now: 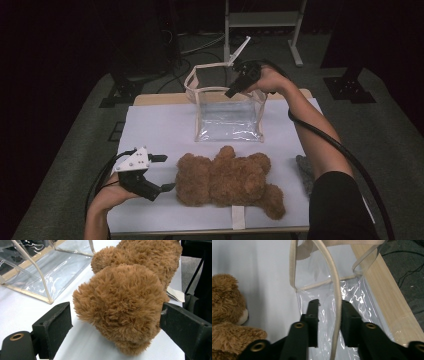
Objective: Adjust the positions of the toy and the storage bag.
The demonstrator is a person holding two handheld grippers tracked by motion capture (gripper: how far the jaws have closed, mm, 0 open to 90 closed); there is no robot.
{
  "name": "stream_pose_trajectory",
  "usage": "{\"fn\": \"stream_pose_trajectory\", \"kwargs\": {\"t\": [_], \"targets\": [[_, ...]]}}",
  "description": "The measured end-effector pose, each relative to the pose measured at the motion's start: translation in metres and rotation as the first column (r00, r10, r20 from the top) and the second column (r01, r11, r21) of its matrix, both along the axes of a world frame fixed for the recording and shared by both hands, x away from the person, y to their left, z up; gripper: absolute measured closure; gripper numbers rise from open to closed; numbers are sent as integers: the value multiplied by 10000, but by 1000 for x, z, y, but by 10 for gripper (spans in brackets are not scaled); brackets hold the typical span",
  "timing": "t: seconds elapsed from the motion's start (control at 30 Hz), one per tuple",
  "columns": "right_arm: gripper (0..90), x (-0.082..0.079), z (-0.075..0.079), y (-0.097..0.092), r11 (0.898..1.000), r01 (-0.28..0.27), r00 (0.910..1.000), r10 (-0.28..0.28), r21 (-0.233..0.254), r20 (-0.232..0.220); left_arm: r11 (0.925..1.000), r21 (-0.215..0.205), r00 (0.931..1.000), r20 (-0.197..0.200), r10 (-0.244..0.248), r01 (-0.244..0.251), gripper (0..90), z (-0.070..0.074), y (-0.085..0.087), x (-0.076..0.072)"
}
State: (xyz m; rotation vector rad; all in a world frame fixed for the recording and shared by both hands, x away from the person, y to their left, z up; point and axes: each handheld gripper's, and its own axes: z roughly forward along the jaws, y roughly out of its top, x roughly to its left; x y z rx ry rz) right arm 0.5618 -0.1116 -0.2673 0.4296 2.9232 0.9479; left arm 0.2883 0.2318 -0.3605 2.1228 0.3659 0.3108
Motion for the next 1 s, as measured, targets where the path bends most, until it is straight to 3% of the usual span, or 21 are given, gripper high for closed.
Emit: {"fn": "stream_pose_trajectory", "kwargs": {"t": [0.17, 0.57, 1.0], "targets": [[862, -6, 2, 0, 10000, -22, 10000, 22, -12, -35, 10000, -5, 10000, 8, -15, 15, 97, 0, -1, -1], [873, -25, 2, -1, 9984, -557, 9983, 559, 124, -158, 9999, 55, 9999, 11, -135, 135, 97, 0, -5, -2], [873, -65, 0, -3, 9948, -999, 9946, 1003, 171, -274, 9994, -1, 9994, -36, -343, 343, 97, 0, -9, -3]]}}
